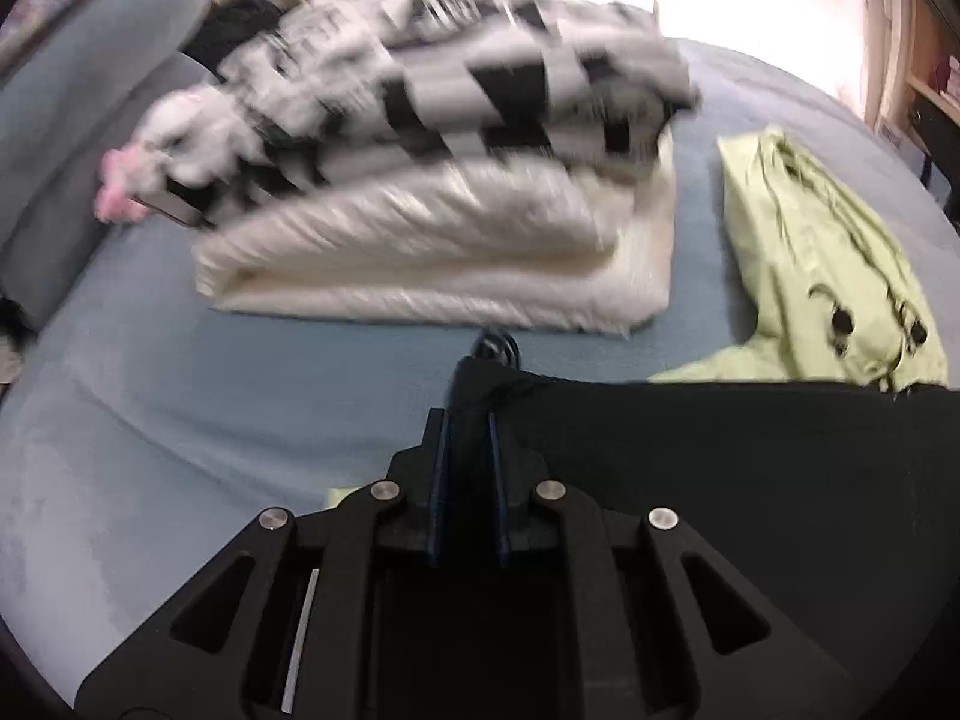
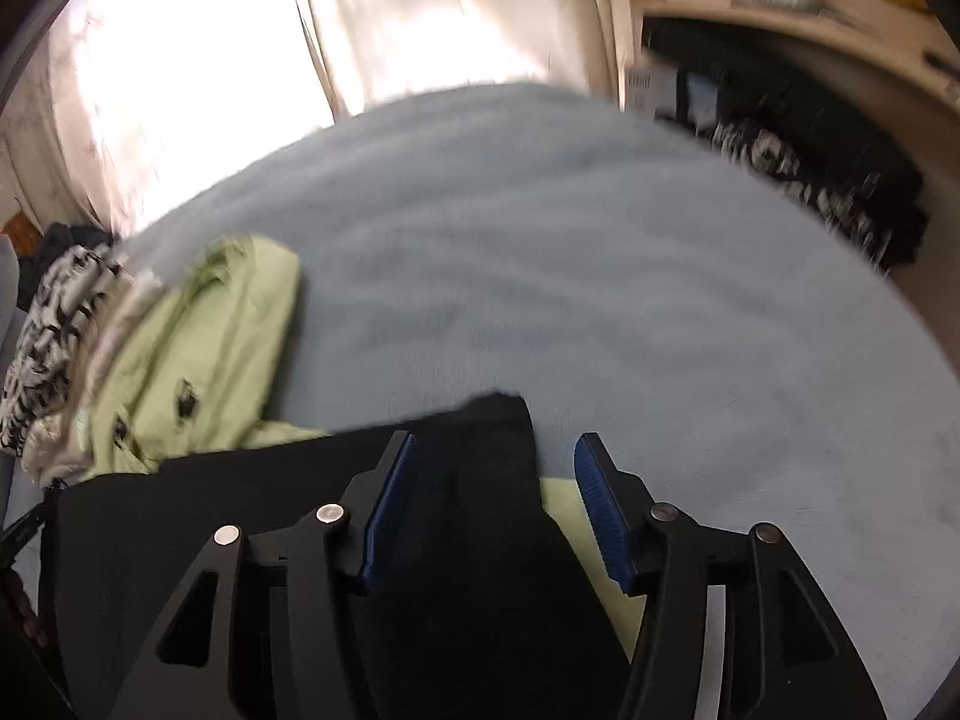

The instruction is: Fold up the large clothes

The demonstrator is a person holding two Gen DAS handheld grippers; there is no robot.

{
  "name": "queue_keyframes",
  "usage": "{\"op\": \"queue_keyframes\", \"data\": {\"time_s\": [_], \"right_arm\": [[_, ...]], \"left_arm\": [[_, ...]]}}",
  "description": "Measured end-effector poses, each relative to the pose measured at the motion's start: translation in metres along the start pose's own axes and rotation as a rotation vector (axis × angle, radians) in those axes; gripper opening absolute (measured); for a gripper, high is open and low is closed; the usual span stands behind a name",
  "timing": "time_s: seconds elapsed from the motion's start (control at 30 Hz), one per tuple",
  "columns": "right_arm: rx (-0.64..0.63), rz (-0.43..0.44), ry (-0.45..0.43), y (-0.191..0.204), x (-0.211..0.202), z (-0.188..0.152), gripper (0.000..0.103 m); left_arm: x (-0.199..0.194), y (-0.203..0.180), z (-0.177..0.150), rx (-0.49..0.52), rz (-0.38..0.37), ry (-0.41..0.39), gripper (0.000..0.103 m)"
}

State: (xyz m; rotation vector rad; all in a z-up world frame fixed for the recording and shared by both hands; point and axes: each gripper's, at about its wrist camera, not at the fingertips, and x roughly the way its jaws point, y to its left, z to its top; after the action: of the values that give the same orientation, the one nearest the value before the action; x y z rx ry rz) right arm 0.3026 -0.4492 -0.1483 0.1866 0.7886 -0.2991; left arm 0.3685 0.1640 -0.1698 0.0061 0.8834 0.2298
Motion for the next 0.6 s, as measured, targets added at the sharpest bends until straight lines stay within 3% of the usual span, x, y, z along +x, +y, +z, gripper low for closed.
{"op": "queue_keyframes", "data": {"time_s": [0.17, 0.27, 0.33, 0.47, 0.57, 0.6], "right_arm": [[-0.123, 0.149, 0.052, 0.076, -0.026, -0.021, 0.055], [-0.182, 0.275, 0.132, 0.138, -0.019, -0.045, 0.055], [-0.228, 0.297, 0.165, 0.171, -0.01, -0.06, 0.055], [-0.272, 0.211, 0.163, 0.179, 0.011, -0.078, 0.055], [-0.212, 0.075, 0.136, 0.129, 0.026, -0.072, 0.055], [-0.177, -0.005, 0.131, 0.103, 0.033, -0.068, 0.055]], "left_arm": [[-0.051, -0.022, -0.011, -0.022, -0.107, -0.079, 0.01], [-0.058, -0.053, -0.023, -0.012, -0.195, -0.039, 0.01], [-0.054, -0.085, -0.034, 0.021, -0.224, -0.004, 0.01], [-0.029, -0.107, -0.049, 0.037, -0.177, 0.067, 0.01], [-0.017, -0.093, -0.05, 0.052, -0.113, 0.028, 0.01], [-0.011, -0.081, -0.049, 0.049, -0.07, 0.021, 0.01]]}}
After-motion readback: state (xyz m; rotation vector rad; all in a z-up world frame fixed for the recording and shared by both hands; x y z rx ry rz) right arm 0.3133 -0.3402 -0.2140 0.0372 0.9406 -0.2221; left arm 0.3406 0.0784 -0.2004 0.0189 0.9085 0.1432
